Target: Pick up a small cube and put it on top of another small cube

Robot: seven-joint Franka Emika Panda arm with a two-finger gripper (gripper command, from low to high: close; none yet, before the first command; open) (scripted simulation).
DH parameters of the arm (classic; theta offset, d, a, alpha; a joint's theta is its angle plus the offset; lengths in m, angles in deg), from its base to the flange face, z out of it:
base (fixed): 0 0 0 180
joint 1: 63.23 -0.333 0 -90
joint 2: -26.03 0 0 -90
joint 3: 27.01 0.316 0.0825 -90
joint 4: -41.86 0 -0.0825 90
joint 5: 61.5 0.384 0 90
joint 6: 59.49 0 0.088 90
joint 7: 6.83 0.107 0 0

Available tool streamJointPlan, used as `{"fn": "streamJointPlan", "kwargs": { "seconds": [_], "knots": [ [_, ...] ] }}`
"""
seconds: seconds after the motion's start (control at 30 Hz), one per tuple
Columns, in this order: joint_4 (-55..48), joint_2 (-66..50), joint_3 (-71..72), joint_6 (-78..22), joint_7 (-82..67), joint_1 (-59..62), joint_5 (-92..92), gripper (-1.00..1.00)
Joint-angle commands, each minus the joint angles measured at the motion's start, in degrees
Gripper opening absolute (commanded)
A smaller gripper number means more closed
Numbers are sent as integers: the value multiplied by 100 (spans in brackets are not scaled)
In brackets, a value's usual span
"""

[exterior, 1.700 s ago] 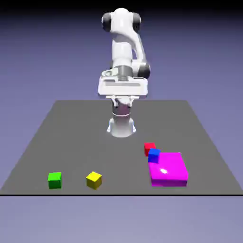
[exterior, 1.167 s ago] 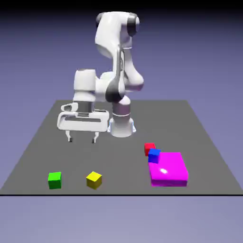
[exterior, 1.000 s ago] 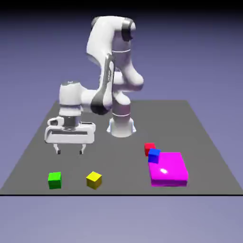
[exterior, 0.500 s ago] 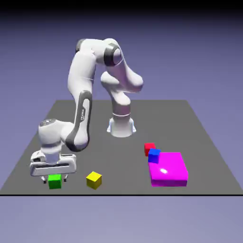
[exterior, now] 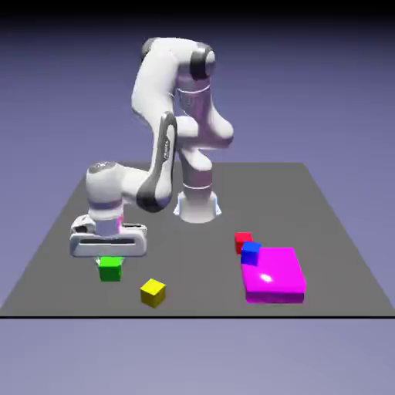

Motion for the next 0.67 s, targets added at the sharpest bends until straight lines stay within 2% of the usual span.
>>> {"fn": "streamJointPlan", "kwargs": {
  "seconds": [0.0, 0.33, 0.53, 0.57, 0.63],
  "knots": [
    [83, 81, 3, 22, 250, -81, -89, -100],
    [822, 811, 34, 193, 2480, -802, -887, -100],
    [581, -362, 539, 1118, 2078, -402, -363, -100],
    [581, -362, 539, 1118, 2078, -402, -363, 100],
    [624, -154, 450, 954, 2149, -472, -456, 100]
  ]
}}
